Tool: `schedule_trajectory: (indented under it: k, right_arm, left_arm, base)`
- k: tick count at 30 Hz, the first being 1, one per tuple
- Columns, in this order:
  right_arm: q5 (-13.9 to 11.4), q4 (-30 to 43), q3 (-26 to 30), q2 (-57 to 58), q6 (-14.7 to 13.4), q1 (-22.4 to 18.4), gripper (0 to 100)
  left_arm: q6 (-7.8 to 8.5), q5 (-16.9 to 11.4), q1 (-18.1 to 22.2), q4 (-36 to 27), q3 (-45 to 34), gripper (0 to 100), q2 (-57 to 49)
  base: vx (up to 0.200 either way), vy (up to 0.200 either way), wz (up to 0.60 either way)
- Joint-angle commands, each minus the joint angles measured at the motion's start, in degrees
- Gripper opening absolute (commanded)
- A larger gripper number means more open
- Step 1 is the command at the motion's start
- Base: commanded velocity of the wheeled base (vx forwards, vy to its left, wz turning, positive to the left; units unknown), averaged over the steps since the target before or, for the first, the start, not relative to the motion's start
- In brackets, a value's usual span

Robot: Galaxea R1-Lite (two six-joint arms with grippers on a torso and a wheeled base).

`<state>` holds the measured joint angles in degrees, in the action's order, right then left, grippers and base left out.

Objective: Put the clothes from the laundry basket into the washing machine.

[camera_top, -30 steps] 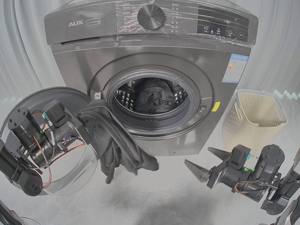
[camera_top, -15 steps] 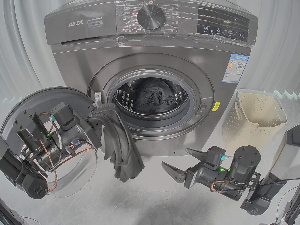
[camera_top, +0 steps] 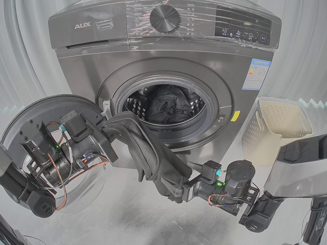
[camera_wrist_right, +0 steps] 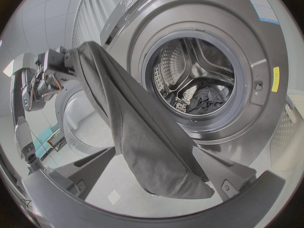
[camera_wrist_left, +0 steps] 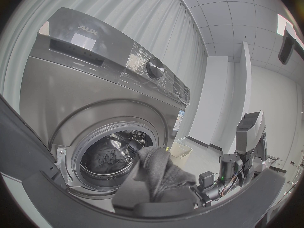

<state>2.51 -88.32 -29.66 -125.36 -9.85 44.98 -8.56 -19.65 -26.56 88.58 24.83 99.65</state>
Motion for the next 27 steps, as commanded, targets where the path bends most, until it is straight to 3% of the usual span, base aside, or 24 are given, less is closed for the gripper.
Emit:
schedule_trajectory:
  k: [1, 13, 19, 27]
  right_arm:
    - [-0.1, 0.0, -1.2, -3.9, 0.0, 0.4, 100]
    - [-5.1, 0.0, -8.3, -9.5, 1.4, 0.5, 100]
    - [-5.7, 0.8, -15.6, -15.1, 3.3, -0.3, 100]
    - [-6.1, 2.5, -24.0, -19.4, 3.6, -1.0, 100]
  left_arm:
    - [0.03, 0.0, -0.1, 0.0, 0.3, 0, 0.1]
    - [-0.06, 0.1, -1.1, 0.0, 0.6, 0, 0.1]
    - [-0.06, 0.1, -1.2, 0.0, 0.6, 0, 0.2]
    - [-0.06, 0.0, -1.2, 0.0, 0.6, 0, 0.2]
  base:
    - [0.0, 0.0, 0.0]
    - [0.0, 0.0, 0.0]
    - [0.0, 0.0, 0.0]
    - [0.0, 0.0, 0.0]
